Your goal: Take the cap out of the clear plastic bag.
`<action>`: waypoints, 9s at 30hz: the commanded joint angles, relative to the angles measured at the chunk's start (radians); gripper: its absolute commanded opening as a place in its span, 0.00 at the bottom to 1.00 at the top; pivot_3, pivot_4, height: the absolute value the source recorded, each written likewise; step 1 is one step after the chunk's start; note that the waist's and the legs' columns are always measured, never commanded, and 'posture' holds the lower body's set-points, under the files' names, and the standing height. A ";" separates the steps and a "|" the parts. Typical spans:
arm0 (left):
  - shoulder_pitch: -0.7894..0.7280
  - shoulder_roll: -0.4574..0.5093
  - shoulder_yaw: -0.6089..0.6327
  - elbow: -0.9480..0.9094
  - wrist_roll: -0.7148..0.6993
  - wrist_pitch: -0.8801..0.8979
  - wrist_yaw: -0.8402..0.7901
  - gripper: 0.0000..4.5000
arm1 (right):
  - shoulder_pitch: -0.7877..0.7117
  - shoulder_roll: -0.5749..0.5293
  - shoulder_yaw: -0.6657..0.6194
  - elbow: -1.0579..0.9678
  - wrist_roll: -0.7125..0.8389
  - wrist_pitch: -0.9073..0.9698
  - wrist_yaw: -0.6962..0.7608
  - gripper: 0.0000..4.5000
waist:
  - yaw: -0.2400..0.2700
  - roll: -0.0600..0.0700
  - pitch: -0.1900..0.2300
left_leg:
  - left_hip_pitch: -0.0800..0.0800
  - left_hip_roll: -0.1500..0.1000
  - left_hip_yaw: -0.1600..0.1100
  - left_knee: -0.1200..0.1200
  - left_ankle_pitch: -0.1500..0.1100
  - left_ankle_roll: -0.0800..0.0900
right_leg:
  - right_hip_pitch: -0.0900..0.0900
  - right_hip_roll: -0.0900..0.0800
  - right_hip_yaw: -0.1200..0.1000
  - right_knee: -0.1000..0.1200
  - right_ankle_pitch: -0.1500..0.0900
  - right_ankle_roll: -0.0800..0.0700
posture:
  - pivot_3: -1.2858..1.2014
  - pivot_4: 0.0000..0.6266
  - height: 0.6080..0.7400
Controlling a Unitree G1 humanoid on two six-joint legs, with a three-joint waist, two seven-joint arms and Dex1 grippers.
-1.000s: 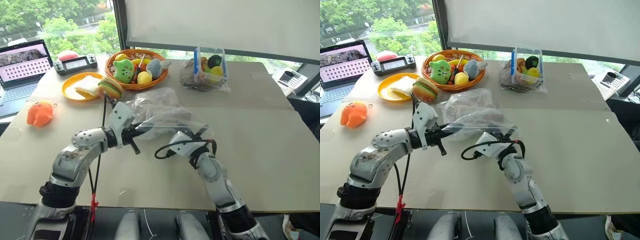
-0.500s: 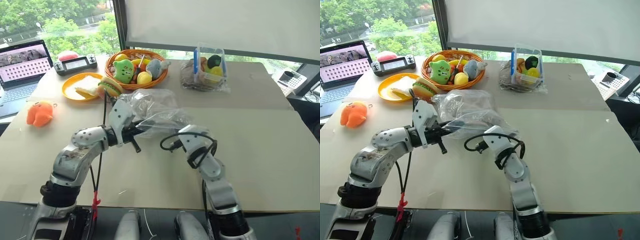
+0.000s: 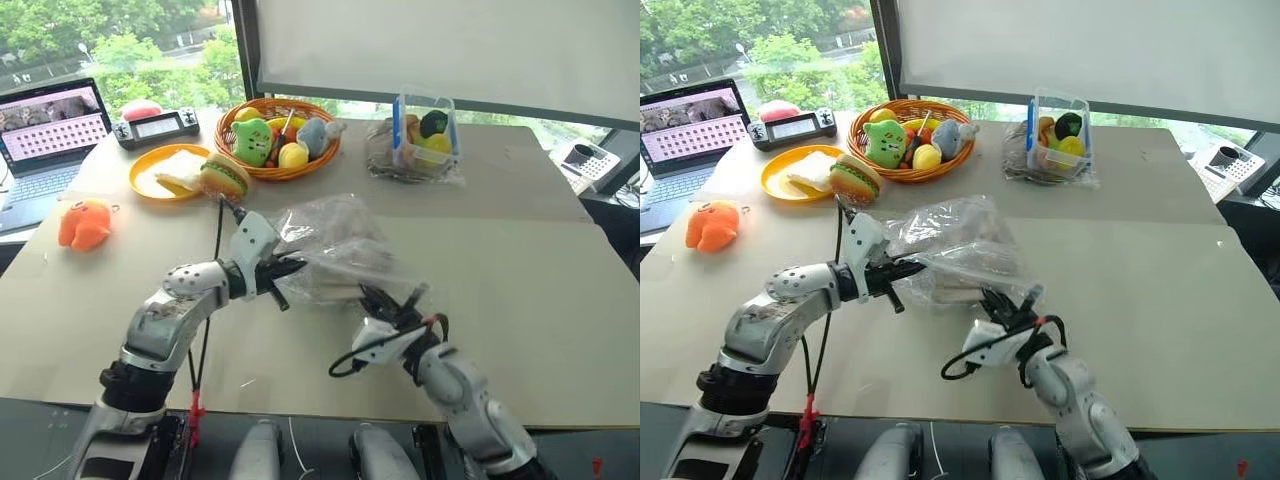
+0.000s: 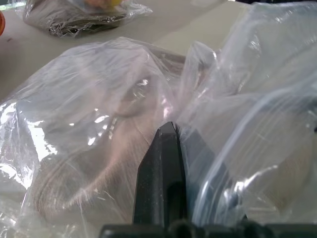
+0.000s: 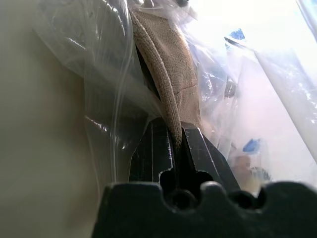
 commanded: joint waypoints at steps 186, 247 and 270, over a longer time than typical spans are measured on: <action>-0.066 -0.147 -0.171 0.008 0.085 -0.038 -0.057 0.00 | 0.110 0.111 -0.097 -0.347 -0.027 0.238 0.250 0.01 | 0.012 0.002 0.001 | -0.001 -0.004 -0.005 0.002 0.003 0.005 | 0.002 0.000 0.000 0.000 0.001 0.003 | 0.52 0.24 1.00; -0.109 0.009 -0.220 0.455 0.430 -1.098 -0.191 0.00 | -0.136 -0.444 -0.316 -0.372 0.735 0.168 -0.244 0.01 | 0.021 0.008 -0.002 | -0.001 -0.003 -0.003 -0.001 0.003 0.006 | 0.000 0.000 0.002 -0.001 0.000 0.000 | 0.52 0.24 1.00; -0.086 0.001 -0.230 0.698 0.383 -1.310 -0.271 0.54 | 0.148 -0.270 -0.314 -0.075 0.592 0.082 0.154 0.46 | 0.011 0.007 -0.003 | 0.002 -0.003 -0.003 0.002 0.003 0.006 | 0.005 0.000 0.002 0.000 0.002 0.003 | 0.52 0.24 1.00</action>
